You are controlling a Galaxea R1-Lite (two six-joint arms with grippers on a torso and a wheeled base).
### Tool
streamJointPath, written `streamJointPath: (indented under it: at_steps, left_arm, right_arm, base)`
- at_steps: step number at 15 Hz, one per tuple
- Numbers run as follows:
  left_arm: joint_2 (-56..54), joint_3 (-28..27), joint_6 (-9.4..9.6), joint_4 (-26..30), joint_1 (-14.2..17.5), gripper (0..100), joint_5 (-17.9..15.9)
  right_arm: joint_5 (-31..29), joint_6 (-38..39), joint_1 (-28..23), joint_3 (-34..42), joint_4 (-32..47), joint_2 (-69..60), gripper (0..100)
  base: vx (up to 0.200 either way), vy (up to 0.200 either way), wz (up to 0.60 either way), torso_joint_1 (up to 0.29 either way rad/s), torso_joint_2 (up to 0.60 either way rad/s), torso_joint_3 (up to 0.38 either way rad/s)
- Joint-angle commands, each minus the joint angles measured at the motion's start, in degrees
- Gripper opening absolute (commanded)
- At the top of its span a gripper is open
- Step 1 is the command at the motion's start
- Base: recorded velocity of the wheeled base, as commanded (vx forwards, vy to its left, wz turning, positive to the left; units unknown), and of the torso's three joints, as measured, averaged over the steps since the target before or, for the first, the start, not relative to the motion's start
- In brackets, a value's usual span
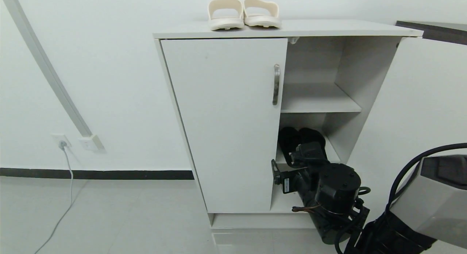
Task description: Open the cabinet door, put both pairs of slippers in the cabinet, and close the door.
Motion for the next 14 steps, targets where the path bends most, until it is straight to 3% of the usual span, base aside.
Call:
streamJointPath:
  at_steps: [1, 2, 14]
  left_arm:
    - [0.1, 0.0, -0.04, 0.0, 0.1, 0, 0.0]
    - [0.1, 0.0, -0.13, 0.0, 0.1, 0, 0.0]
    - [0.1, 0.0, -0.13, 0.0, 0.1, 0, 0.1]
  right_arm:
    - [0.0, -0.1, 0.0, 0.1, -0.2, 0.1, 100]
    - [0.0, -0.2, 0.0, 0.1, -0.4, 0.1, 100]
    - [3.0, -3.7, -1.1, 2.2, -0.5, -0.2, 100]
  base:
    - [0.000, 0.200, 0.00, 0.002, 0.01, -0.002]
    - [0.000, 0.200, 0.00, -0.002, 0.00, -0.002]
    - [0.000, 0.000, 0.00, 0.000, 0.00, 0.000]
